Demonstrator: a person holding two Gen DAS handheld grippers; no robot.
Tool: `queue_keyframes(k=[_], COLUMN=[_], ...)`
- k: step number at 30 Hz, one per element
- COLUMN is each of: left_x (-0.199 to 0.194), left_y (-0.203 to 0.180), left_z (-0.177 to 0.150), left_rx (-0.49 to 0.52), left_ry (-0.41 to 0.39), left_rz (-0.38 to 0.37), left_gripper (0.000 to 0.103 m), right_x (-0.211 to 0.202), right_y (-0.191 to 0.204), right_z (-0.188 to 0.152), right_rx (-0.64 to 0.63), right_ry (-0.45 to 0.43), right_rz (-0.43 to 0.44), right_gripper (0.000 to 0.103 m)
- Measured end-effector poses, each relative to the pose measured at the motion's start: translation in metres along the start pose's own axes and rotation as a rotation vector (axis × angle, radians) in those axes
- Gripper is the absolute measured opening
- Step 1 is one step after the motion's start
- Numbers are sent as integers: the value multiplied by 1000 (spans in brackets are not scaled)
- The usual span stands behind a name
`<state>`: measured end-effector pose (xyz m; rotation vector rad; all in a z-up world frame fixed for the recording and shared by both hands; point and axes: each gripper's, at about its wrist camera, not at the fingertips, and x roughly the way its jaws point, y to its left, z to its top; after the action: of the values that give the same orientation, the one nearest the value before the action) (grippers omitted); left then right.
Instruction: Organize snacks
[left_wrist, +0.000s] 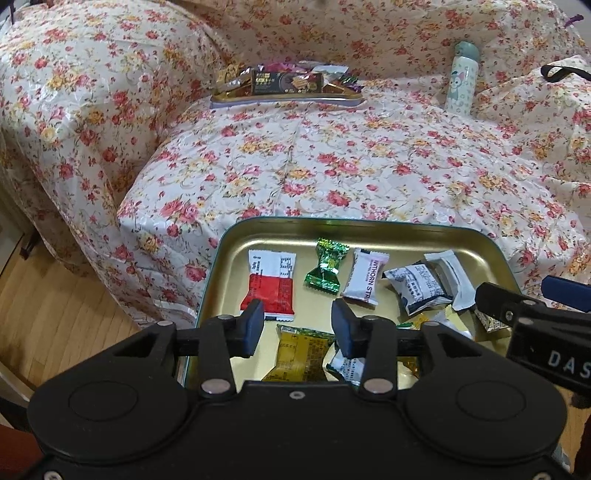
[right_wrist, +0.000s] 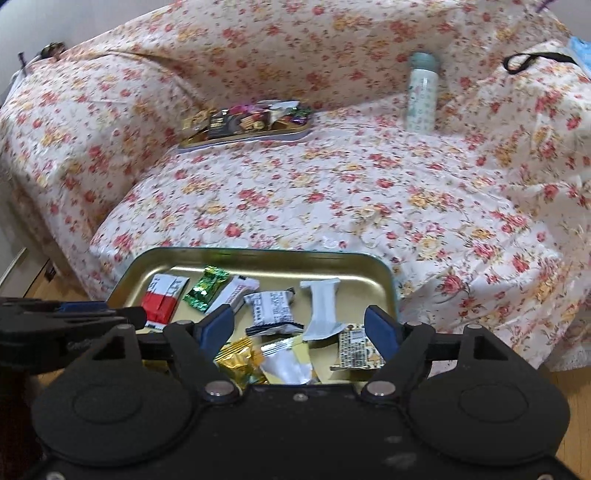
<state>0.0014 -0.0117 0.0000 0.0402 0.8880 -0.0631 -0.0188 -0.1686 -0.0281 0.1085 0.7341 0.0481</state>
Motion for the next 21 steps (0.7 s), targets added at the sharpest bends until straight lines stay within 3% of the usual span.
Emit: queue_keyframes(k=[21], left_x=[-6], left_y=[-5], left_z=[0], left_rx=[23], left_ry=[-25], left_rz=[9], left_gripper=[52], right_x=[1], right_y=[-3], right_z=[-5], right_rx=[26], right_ry=[10], right_rz=[-33], right_gripper=[83])
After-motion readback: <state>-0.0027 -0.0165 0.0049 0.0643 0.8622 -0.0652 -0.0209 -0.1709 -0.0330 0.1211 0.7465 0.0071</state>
